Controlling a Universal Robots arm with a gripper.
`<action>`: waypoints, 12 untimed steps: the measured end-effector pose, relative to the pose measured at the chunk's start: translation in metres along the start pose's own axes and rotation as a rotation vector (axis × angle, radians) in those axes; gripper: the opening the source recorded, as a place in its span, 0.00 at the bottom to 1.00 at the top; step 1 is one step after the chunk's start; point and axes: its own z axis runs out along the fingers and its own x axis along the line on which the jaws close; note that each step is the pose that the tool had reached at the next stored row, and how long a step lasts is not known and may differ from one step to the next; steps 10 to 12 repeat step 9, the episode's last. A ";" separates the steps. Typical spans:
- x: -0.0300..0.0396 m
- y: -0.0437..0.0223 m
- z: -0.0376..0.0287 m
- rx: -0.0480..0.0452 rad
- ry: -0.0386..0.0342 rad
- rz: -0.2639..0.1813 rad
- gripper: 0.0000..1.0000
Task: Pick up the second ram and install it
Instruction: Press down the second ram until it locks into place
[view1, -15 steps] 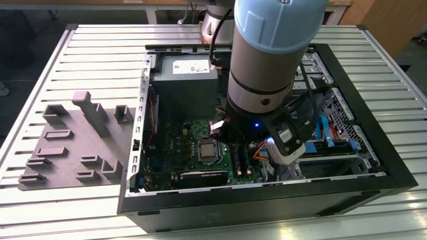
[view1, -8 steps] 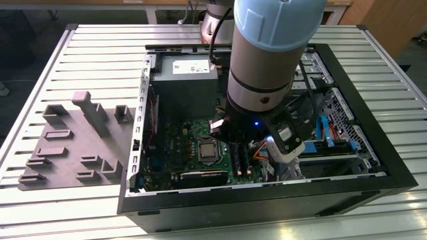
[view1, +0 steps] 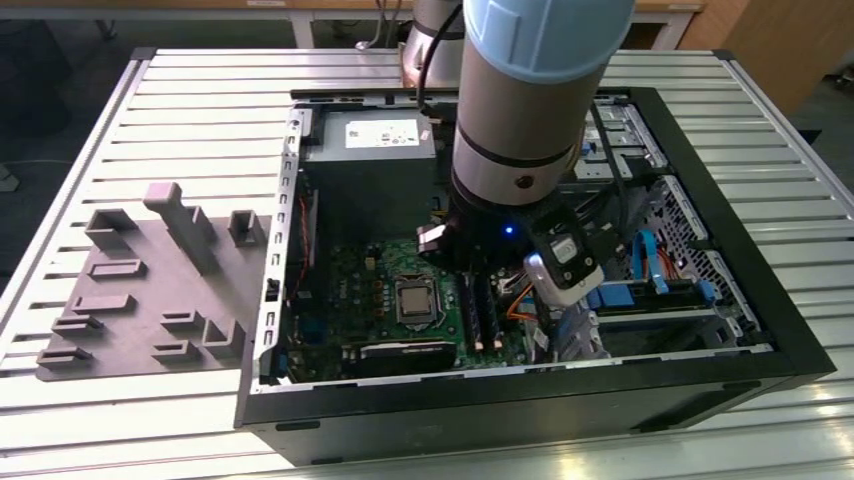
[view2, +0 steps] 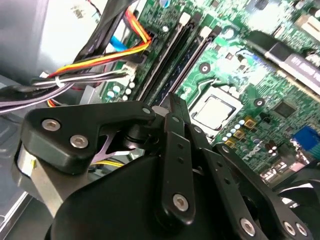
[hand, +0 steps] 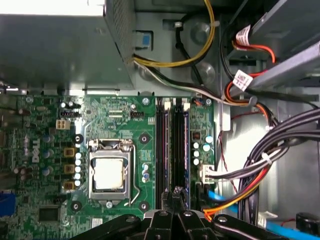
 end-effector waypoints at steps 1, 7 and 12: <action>0.0000 0.0009 0.0000 0.0000 0.0000 0.000 0.11; 0.0000 0.0018 -0.0008 0.0001 0.0000 0.000 0.11; 0.0000 0.0019 -0.0008 0.0001 0.0000 0.000 0.11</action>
